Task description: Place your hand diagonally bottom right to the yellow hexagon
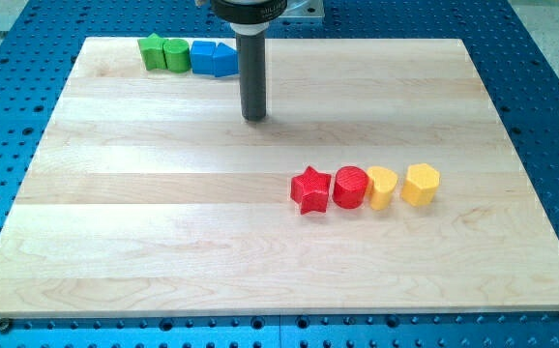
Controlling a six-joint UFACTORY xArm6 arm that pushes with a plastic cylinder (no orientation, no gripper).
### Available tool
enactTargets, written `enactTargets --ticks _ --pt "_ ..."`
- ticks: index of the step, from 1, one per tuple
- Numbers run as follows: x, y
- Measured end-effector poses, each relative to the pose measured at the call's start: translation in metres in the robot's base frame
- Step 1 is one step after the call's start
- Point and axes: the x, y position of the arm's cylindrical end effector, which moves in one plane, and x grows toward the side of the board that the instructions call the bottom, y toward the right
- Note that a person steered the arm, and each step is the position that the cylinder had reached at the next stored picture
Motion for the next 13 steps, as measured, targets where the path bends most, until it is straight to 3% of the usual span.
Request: enactTargets --ticks 3,5,8,9,12,13 --pt "0.014 -0.005" --pt "0.004 0.057" --pt "-0.001 0.046" --pt "0.000 0.095" --pt "0.105 0.331" --pt "0.176 0.320"
